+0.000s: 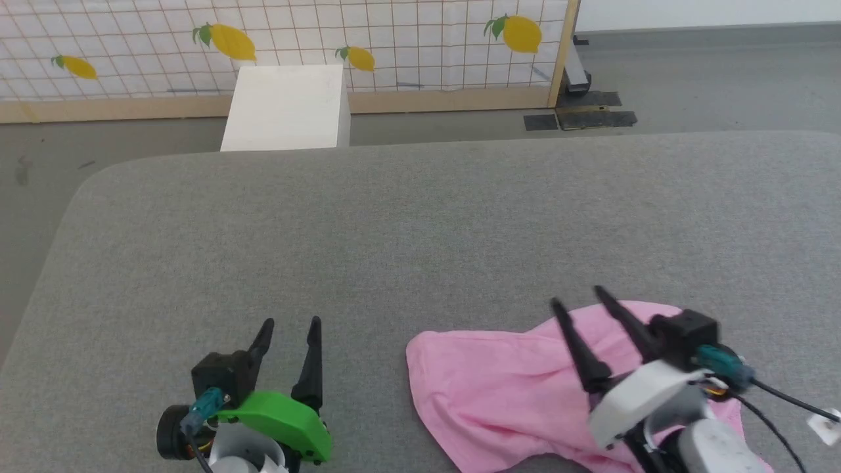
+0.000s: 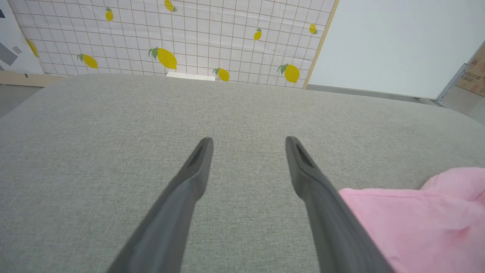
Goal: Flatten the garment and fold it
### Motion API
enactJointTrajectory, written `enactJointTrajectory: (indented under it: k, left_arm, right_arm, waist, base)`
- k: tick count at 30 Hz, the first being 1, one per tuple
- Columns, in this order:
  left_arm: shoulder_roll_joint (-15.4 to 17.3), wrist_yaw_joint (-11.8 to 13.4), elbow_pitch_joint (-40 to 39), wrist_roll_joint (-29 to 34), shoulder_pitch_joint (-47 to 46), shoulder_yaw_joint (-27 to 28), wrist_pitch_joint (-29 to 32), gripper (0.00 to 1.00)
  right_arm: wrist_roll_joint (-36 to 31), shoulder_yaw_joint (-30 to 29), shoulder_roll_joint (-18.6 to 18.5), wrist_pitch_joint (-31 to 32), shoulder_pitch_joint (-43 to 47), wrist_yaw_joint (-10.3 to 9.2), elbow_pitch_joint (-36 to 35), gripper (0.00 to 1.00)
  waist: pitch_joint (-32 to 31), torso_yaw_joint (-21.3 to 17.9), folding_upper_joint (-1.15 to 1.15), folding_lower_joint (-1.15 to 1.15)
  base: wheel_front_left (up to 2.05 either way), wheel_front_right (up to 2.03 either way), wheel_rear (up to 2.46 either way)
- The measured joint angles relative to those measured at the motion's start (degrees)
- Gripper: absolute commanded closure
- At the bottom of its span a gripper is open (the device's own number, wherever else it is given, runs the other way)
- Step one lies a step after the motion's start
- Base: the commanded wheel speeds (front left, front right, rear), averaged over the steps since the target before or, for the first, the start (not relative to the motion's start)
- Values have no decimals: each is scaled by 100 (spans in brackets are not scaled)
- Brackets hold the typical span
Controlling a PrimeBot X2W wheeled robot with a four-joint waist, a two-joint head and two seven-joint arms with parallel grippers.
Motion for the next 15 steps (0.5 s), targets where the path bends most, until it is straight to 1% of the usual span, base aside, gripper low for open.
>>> enactJointTrajectory:
  k: [3,6,11,15]
  left_arm:
    - [-3,-21,26,1,-8,-105,76,0]
    - [-25,-129,129,2,-71,-280,256,0]
    - [-129,-469,450,4,-550,-757,838,0]
    - [-155,-689,877,-3,-1057,-1081,1458,0]
  right_arm:
    - [-209,-506,80,53,238,0,-304,0]
    - [-379,-887,136,201,475,0,-655,0]
    - [-591,-1373,227,495,844,0,-1255,0]
    - [-698,-1518,299,732,1053,0,-1600,0]
  waist:
    - [-27,-46,0,0]
    - [-33,-83,0,0]
    - [12,-149,0,0]
    - [73,-256,0,0]
  base:
    - [0,0,0]
    - [0,0,0]
    - [0,0,0]
    - [0,0,0]
